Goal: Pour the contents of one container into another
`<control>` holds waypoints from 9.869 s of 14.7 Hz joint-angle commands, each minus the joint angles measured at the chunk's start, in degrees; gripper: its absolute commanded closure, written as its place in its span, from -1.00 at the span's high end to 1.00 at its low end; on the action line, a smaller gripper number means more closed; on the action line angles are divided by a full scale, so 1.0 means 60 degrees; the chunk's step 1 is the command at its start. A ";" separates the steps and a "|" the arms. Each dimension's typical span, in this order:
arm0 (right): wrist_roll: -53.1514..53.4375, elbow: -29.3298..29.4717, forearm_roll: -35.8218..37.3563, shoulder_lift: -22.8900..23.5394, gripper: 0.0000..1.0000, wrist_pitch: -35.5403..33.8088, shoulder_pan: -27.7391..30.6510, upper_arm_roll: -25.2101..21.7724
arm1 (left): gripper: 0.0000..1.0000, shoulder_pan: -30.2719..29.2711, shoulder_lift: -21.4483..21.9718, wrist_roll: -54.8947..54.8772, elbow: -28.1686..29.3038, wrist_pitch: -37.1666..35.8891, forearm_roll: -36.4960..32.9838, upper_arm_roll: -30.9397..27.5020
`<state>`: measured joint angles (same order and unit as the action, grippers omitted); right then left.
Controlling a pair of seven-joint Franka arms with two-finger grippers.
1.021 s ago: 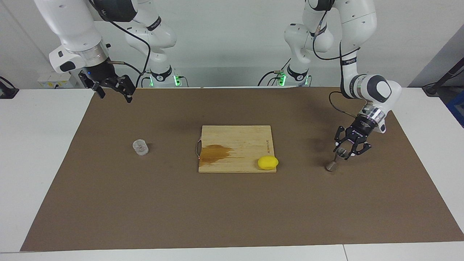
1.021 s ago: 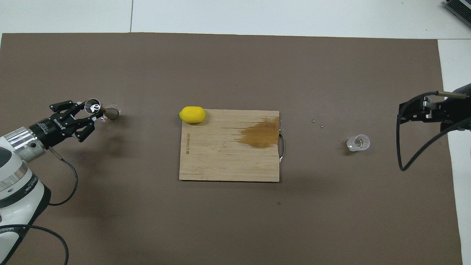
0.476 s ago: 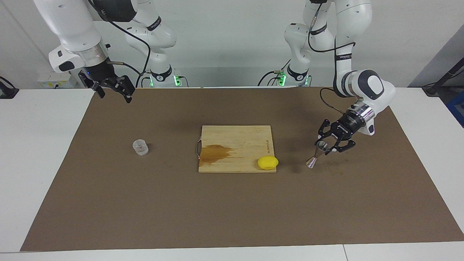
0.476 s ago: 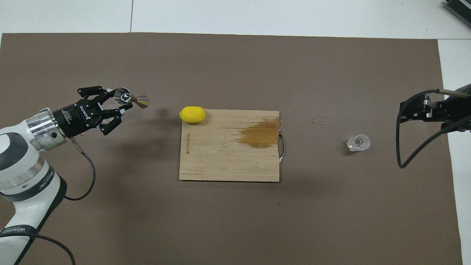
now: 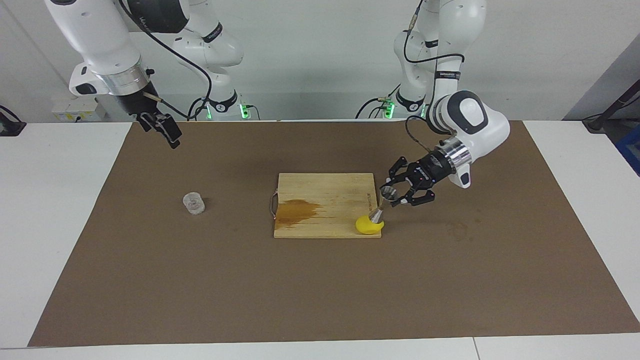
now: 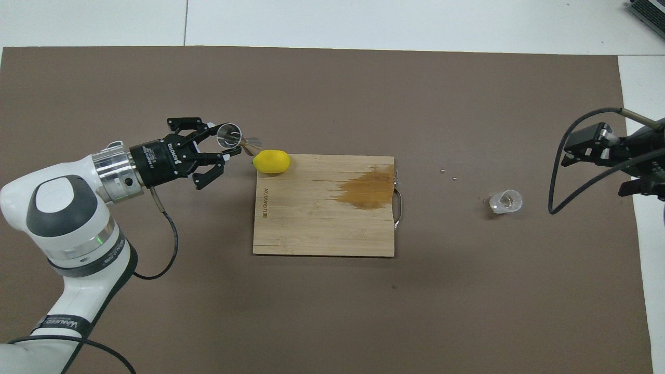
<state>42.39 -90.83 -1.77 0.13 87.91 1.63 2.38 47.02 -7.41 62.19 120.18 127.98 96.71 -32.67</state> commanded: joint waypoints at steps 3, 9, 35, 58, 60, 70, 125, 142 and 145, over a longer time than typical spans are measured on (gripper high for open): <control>0.2044 -0.0592 -0.1504 0.0139 1.00 0.0304 0.1089 0.0028 | -1.00 0.0161 -0.0245 0.0270 -0.0547 0.2614 0.0975 0.1940; 0.2031 -0.1708 -0.2911 0.0781 1.00 0.1257 0.1881 0.0043 | -1.00 0.0659 -0.0976 0.0211 -0.0855 0.4055 0.1532 0.2911; 0.0321 -0.1210 -0.4216 0.3932 1.00 0.2253 0.3712 0.0043 | 1.00 0.0792 -0.0379 0.0167 -0.0037 0.3528 0.1576 0.2940; -0.0386 -0.3596 -0.6413 0.3861 1.00 0.3000 0.3538 0.0131 | 1.00 -0.4832 0.1322 -0.0211 -0.1513 0.2272 -1.1034 0.2838; -0.0386 -0.3655 -0.6604 0.3817 1.00 0.2971 0.3450 0.0131 | 1.00 -0.5285 0.1381 -0.1714 -0.1719 0.1263 -1.1706 0.2823; -0.0562 -0.3802 -0.6736 0.3743 0.44 0.2868 0.3347 0.0131 | 1.00 -0.5551 0.1498 -0.8576 -0.3183 -0.3807 -1.5839 0.3056; 0.9062 0.0124 -0.2210 0.3143 -1.00 0.3263 -0.2980 0.0116 | 1.00 -0.8496 0.1791 -0.9926 -0.4694 -0.6946 -1.6412 0.6983; 0.9326 0.0124 0.0411 0.3216 -1.00 0.4068 -0.4079 0.0145 | 1.00 -0.8481 0.1791 -0.9940 -0.4679 -0.6946 -1.6412 0.6969; 0.9340 0.0109 0.0806 0.3231 -1.00 0.4114 -0.4313 0.0145 | 1.00 -0.8467 0.1791 -0.9940 -0.4679 -0.6946 -1.6412 0.6969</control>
<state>96.57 -91.38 0.24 18.67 111.79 -23.46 3.19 -2.77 2.36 3.12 91.56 86.86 -0.91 8.22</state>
